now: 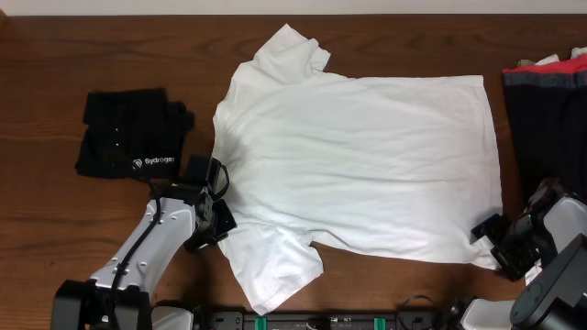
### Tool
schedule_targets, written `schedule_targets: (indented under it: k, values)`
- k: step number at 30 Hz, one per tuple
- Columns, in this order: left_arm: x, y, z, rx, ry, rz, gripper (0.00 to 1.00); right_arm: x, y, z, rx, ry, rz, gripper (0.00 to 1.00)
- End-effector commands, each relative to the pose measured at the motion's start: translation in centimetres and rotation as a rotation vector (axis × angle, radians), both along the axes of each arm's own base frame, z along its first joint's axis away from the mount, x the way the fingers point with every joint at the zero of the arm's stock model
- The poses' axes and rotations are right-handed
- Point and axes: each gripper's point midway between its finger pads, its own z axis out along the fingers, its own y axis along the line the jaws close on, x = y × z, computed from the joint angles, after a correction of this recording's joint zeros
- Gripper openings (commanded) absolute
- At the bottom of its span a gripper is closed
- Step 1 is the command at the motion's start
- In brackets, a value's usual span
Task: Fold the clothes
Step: 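Move the right gripper down and grasp the shirt's lower-right hem corner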
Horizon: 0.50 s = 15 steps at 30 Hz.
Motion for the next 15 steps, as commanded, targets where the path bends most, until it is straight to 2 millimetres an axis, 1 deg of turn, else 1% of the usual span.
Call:
schedule_targets:
  k: [1, 2, 3, 5, 6, 11, 14, 15]
  values:
    - [-0.1, 0.5, 0.0, 0.022, -0.005, -0.012, 0.07, -0.5, -0.4, -0.3, -0.020, 0.011, -0.029, 0.60]
    - [-0.1, 0.5, 0.0, 0.022, -0.005, -0.012, 0.07, -0.4, -0.4, -0.3, -0.021, 0.008, -0.030, 0.54]
    - [-0.1, 0.5, 0.0, 0.022, -0.005, -0.012, 0.07, -0.3, -0.5, -0.3, -0.024, 0.005, -0.034, 0.46]
    - [-0.1, 0.5, 0.0, 0.023, -0.004, -0.013, 0.07, -0.2, -0.7, -0.2, -0.028, 0.001, -0.033, 0.25]
    - [-0.1, 0.5, 0.0, 0.023, -0.003, -0.013, 0.07, 0.0, -0.8, -0.1, -0.033, -0.002, -0.032, 0.20]
    - [-0.1, 0.5, 0.0, 0.023, -0.003, -0.013, 0.07, 0.5, -1.1, 0.7, -0.048, -0.029, -0.020, 0.09]
    - [-0.1, 0.5, 0.0, 0.023, -0.003, -0.013, 0.07, 0.7, -1.3, 1.5, -0.063, -0.052, -0.010, 0.09]
    - [-0.1, 0.5, 0.0, 0.023, -0.003, -0.013, 0.07, 0.9, -1.4, 1.8, -0.069, -0.064, -0.007, 0.14]
